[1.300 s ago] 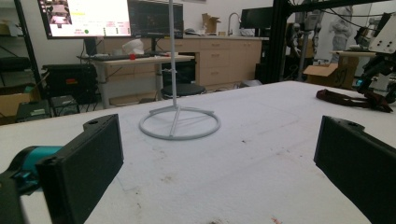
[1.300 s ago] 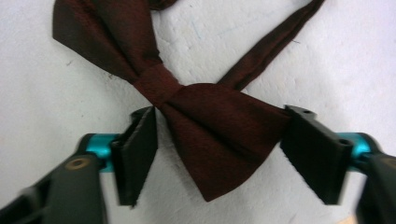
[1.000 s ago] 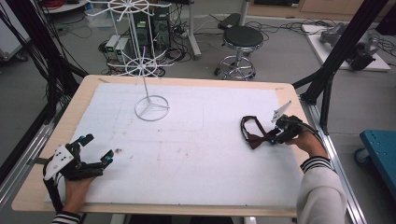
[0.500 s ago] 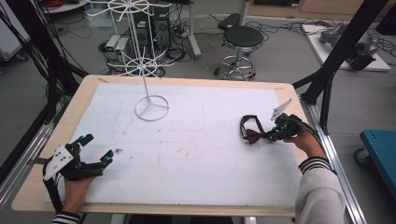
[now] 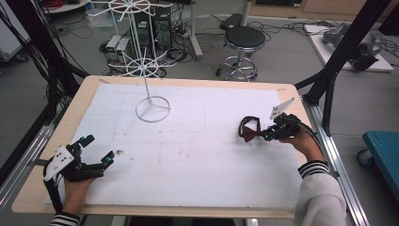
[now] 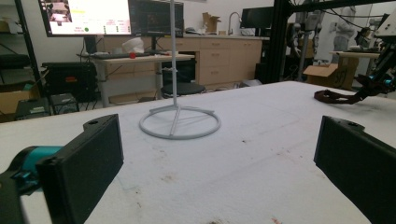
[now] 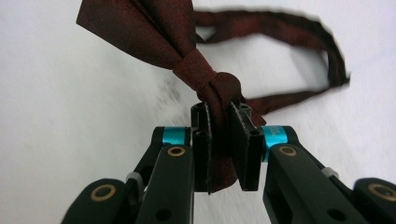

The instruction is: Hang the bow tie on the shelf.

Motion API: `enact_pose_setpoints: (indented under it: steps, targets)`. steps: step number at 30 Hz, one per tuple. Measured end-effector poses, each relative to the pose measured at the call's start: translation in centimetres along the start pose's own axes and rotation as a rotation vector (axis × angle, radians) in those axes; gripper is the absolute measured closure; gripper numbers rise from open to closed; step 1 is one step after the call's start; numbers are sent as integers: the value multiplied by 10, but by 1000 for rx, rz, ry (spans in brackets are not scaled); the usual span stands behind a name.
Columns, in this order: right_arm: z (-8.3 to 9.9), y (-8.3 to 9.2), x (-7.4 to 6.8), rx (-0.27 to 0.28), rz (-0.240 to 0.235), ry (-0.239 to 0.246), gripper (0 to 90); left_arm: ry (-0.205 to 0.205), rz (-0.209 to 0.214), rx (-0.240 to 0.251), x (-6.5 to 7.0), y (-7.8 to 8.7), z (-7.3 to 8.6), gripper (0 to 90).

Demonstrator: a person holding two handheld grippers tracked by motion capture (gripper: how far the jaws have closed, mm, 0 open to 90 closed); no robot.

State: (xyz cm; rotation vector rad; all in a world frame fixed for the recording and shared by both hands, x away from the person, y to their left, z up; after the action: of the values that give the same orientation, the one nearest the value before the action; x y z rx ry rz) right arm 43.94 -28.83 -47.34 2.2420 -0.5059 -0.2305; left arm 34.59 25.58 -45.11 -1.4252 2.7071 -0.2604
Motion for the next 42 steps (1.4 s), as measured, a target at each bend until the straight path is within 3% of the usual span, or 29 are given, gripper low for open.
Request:
enact_pose_setpoints:
  steps: [6, 11, 20, 29, 37, 42]
  targets:
    - [-12, 0, -7, 61, -1, -23, 799, 36, -9, -26, -3, -3, 2, 17]
    - [-21, 4, -11, 122, -5, -50, 798, 32, -7, -46, -5, -3, 2, 17]
    - [-40, 7, -24, 240, -30, -61, 798, 59, 55, -84, -2, -15, -14, 17]
    - [-65, 4, -42, 325, -76, -58, 797, 56, 118, -126, 5, -28, -27, 17]
    - [-86, -2, -59, 370, -109, -39, 796, 64, 176, -147, 14, -38, -40, 17]
    - [-98, -7, -71, 391, -126, -16, 796, 77, 201, -134, 20, -45, -50, 18]
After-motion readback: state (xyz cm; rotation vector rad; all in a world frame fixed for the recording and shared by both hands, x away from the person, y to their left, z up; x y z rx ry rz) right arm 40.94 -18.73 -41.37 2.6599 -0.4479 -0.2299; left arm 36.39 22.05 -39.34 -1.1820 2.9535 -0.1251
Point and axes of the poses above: each handheld gripper's, and its own axes: y roughly backward along the jaws, z roughly out of its underside, x roughly to its right, the point moved 10 cm from there along -y, roughly forward along the jaws, and after that the axes turned 9 degrees about x, right-handed, at the moved point
